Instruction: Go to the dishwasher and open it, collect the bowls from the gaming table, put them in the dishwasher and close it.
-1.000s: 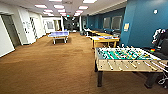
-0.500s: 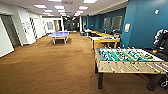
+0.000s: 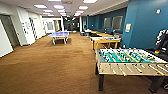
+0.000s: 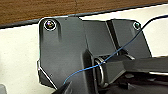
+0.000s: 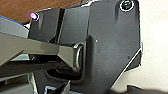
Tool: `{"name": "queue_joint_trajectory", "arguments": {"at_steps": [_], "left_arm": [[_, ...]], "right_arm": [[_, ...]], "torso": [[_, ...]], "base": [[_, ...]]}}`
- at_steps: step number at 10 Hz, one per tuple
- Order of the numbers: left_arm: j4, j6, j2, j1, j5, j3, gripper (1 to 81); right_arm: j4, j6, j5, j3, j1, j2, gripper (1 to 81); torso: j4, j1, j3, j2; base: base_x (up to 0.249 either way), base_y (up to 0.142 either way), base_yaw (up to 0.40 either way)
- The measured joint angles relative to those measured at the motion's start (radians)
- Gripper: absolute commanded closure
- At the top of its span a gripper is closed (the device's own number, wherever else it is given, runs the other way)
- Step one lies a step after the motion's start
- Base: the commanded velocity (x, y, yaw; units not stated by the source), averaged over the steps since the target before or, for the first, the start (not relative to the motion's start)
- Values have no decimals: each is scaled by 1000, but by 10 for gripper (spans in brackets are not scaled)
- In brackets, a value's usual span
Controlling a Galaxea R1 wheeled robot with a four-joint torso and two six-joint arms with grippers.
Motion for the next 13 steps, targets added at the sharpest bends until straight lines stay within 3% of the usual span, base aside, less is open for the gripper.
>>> {"name": "queue_joint_trajectory", "arguments": {"at_steps": [7,13], "left_arm": [[-7,0,-3,0,-4,-7,10],[-9,0,17,6,-2,-23,10]], "right_arm": [[-1,0,2,-8,0,3,10],[-5,-1,-3,-9,-6,-6,10]], "torso": [[0,0,0,0],[0,-1,0,0]], "base": [[112,74,0],[115,0,0]]}}
